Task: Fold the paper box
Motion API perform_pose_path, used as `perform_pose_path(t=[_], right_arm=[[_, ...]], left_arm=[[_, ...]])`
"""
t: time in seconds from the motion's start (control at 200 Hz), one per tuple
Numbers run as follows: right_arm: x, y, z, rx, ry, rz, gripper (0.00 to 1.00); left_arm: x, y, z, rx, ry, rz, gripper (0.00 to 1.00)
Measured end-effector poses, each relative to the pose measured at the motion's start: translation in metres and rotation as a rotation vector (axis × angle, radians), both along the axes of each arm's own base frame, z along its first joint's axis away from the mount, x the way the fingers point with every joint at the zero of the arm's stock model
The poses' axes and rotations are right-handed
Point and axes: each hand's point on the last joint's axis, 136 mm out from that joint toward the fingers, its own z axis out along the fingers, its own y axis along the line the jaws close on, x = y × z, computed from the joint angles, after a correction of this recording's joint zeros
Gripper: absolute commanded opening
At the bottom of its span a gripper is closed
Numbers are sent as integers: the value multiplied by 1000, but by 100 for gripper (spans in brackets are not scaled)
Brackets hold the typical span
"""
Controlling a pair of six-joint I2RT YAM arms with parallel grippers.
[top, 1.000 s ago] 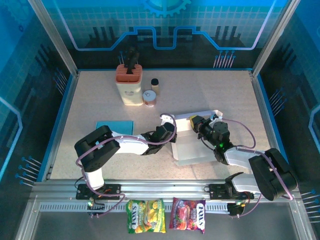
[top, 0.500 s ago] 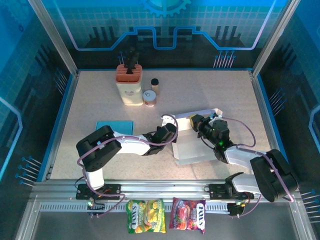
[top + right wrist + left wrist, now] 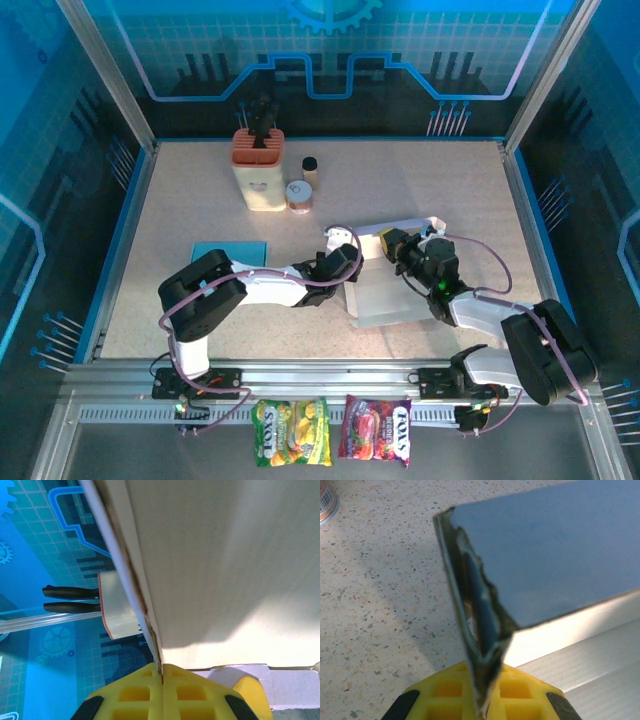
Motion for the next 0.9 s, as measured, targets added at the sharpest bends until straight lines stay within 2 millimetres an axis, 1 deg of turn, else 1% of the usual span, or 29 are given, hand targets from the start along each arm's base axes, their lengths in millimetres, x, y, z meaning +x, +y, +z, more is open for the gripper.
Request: perform_pose_path(t=[0.615, 0.685, 0.78, 0.83, 0.9], right_arm=[[4, 2, 3, -10, 28, 15, 0], [4, 2, 5, -22, 41, 18, 11], [3, 2, 9, -40, 62, 36, 30], [1, 4, 13, -53, 70, 58, 40], [1, 0, 19, -62, 83, 62, 52]], left_arm=[[0, 2, -1, -6, 11, 19, 0], [0, 1, 0, 1, 23, 23, 0], [0, 0, 3, 1, 54, 34, 0], [2, -2, 6, -6, 71, 41, 0], [4, -2, 9, -19, 101, 53, 0]])
